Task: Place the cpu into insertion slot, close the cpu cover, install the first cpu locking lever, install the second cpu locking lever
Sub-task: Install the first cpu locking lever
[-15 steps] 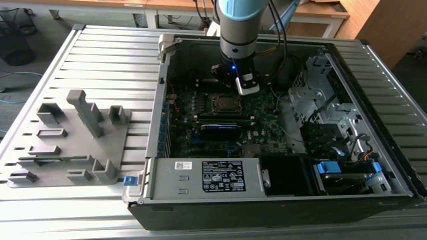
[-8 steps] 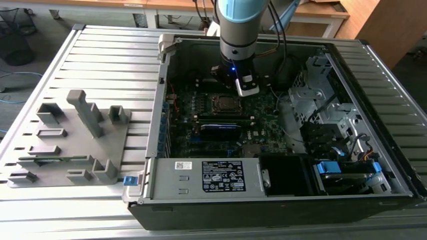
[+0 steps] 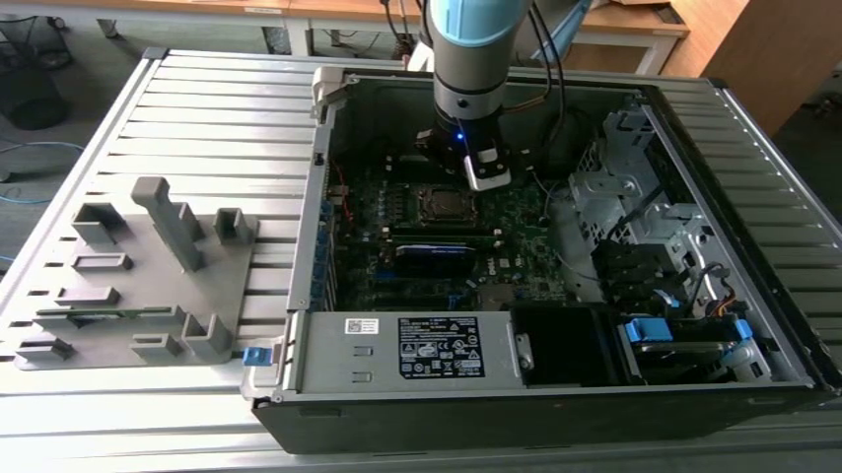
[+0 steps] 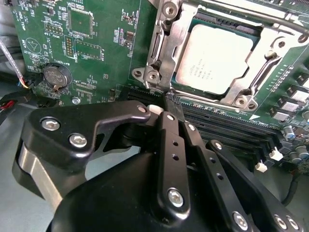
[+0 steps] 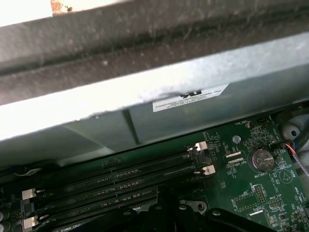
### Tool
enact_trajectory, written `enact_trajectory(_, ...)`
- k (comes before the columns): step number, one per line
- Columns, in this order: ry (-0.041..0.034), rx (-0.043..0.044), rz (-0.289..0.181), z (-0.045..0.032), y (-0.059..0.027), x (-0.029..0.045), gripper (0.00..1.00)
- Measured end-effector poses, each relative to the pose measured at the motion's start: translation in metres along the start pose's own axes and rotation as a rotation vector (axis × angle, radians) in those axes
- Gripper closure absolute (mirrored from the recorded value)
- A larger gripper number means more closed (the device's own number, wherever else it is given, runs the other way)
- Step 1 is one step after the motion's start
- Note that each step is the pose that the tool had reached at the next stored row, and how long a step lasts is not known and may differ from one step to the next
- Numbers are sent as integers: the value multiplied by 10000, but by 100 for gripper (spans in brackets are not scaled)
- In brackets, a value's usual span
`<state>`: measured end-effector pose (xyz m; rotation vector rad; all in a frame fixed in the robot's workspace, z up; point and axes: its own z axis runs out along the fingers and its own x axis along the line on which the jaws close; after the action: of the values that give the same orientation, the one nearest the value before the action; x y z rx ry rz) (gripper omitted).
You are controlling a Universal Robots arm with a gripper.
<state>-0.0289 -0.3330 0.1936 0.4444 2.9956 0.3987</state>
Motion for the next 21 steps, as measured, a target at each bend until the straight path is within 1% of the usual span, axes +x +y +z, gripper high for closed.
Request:
enact_trajectory(12, 2, -5, 0, 12, -6, 4, 89)
enact_trajectory(17, 3, -6, 1, -27, 5, 2, 89)
enact_trajectory(21, 3, -5, 1, -81, 20, -1, 89)
